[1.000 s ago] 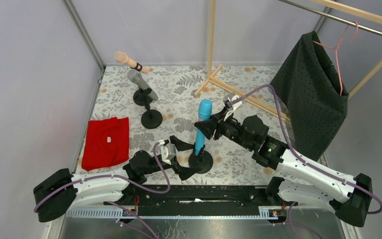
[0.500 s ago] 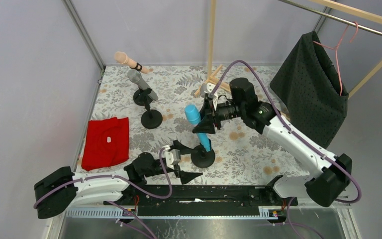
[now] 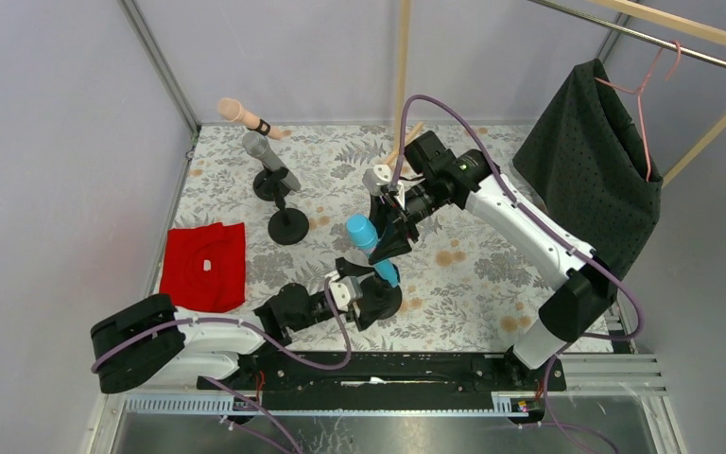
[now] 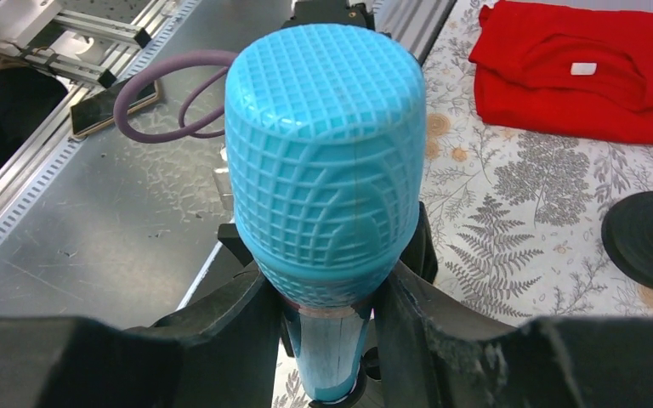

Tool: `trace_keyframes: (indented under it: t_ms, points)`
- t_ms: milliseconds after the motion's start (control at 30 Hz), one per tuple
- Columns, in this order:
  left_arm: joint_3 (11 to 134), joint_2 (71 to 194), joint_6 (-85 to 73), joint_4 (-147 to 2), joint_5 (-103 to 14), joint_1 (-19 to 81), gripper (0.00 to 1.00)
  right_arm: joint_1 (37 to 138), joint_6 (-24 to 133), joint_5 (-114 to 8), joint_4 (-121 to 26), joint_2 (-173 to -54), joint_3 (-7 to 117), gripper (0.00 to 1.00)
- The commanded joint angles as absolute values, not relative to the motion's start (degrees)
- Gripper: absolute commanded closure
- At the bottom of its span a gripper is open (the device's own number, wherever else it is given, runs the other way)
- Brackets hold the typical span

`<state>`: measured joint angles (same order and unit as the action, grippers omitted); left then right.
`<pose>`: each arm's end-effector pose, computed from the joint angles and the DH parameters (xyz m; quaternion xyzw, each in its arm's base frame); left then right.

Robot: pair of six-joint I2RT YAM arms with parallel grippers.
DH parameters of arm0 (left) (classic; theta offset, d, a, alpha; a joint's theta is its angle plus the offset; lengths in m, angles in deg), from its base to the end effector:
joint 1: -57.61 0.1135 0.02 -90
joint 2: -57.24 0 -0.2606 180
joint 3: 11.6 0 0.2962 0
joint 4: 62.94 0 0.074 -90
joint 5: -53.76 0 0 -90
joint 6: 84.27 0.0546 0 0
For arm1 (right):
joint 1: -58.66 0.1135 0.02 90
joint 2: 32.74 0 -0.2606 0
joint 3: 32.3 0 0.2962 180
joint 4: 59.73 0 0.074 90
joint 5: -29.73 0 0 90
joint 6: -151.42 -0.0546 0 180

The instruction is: Attach the microphones to the stand

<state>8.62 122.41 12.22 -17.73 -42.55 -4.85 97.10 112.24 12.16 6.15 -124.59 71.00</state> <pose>0.1096 -0.2231 0.1413 0.4309 0.5586 -0.3663 0.6067 0.2585 0.2716 0.3592 -0.6681 0.4200 0.5327 0.3057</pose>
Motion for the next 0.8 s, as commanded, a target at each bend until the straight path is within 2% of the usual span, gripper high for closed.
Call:
trace_keyframes:
  t_ms: [0,67,233,333,500,533,567,767]
  points:
    - [12.2,126.0,14.7,-10.0,-43.6,-2.7,0.12,97.1,122.4,8.3,26.4,-129.3,72.7,1.00]
    - [12.8,127.6,13.7,-8.3,-46.4,-0.5,0.17,97.1,123.6,8.6,27.9,-130.2,73.5,1.00]
    - [15.9,129.9,12.5,-9.3,-56.3,3.6,0.42,97.1,124.6,8.8,29.6,-131.0,74.7,1.00]
    - [17.9,131.0,12.7,-12.3,-61.5,4.1,0.53,97.1,124.6,9.7,29.3,-130.8,74.7,0.99]
    - [18.2,131.6,12.5,-13.2,-64.9,4.1,0.86,97.1,121.8,10.8,25.8,-130.1,73.4,0.96]
    - [18.2,131.5,12.5,-13.4,-64.9,4.1,0.96,97.1,120.9,10.9,24.7,-129.9,73.0,0.93]
    - [18.4,131.3,12.5,-13.8,-64.3,4.1,1.00,97.1,119.6,11.0,23.0,-129.5,72.5,0.90]
    - [19.0,129.9,12.1,-17.8,-61.6,4.1,1.00,97.1,103.0,3.9,3.6,-124.1,65.8,0.60]
